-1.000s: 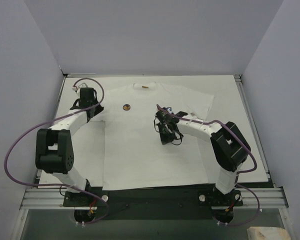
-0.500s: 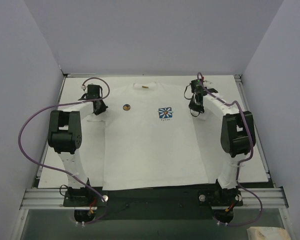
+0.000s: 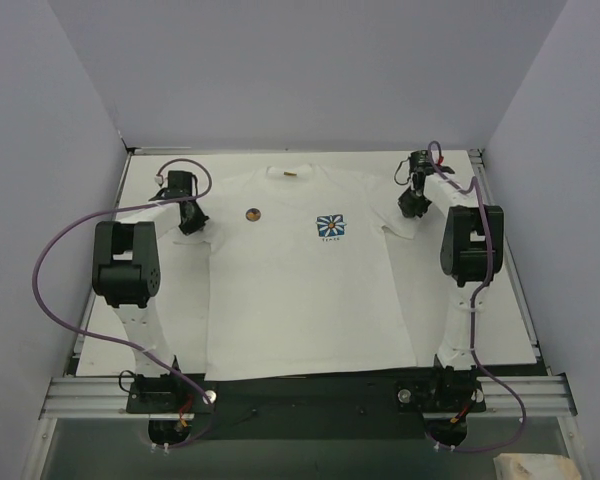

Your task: Pin the brooch onto the clothing

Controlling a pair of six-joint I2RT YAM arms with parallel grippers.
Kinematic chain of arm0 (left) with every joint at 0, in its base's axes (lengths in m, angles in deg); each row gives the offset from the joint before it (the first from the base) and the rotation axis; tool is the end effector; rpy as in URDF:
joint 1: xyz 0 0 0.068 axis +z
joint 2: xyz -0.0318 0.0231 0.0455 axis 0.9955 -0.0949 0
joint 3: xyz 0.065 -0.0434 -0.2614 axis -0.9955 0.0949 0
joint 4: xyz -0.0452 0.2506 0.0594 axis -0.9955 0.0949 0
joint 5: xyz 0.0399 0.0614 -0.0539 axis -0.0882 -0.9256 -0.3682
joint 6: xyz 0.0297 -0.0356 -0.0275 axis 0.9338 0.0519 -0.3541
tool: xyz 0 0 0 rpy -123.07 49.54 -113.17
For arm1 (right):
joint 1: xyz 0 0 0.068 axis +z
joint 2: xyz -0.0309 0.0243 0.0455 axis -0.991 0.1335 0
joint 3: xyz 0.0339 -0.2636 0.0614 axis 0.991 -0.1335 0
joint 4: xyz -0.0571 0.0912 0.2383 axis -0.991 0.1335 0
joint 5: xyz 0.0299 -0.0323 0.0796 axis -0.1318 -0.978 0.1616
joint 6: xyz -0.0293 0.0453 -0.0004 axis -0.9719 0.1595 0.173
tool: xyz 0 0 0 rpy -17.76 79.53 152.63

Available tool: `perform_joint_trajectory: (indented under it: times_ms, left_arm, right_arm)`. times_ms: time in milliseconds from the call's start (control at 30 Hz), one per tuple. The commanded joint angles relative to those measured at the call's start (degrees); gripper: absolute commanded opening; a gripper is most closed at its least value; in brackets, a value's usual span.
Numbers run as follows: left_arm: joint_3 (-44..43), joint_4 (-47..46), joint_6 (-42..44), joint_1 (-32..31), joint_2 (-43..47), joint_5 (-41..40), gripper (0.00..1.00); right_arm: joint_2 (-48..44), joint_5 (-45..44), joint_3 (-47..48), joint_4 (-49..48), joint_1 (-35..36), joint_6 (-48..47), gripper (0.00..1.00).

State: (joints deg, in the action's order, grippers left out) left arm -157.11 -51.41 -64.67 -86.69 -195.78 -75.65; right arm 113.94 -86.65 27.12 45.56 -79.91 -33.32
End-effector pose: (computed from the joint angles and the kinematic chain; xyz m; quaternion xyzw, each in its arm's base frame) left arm 0.4168 -0.0107 0.1579 -0.2768 0.9122 -0.0261 0.3009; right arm 0.4904 0.0164 0.1680 0.3528 0.8747 0.0780 0.3230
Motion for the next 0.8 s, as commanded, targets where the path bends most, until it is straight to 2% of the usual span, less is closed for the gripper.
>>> perform_joint_trajectory:
  times_ms: [0, 167, 200, 533, 767]
  left_arm:
    - [0.14, 4.51, 0.19, 1.43, 0.11, -0.93, 0.0]
    - [1.46, 5.66, -0.6, 1.78, 0.46, -1.63, 0.0]
    - [2.16, 5.92, -0.78, 3.43, 0.72, -1.98, 0.0]
    - [5.94, 4.88, -0.79, 3.71, 6.17, -3.74, 0.0]
    - [0.5, 2.5, 2.91, 2.57, 9.16, 0.55, 0.0]
  right_arm:
    - [2.94, 1.99, 2.52, 5.73, -3.11, 4.77, 0.0]
    - [3.91, 3.49, 3.41, 6.78, -5.84, 6.26, 0.0]
    - [4.09, 3.93, 3.41, 6.87, -6.19, 6.44, 0.0]
    - [3.48, 3.23, 2.44, 7.14, -6.46, 6.97, 0.0]
    - [1.2, 2.79, 3.84, 7.22, -6.2, 4.42, 0.0]
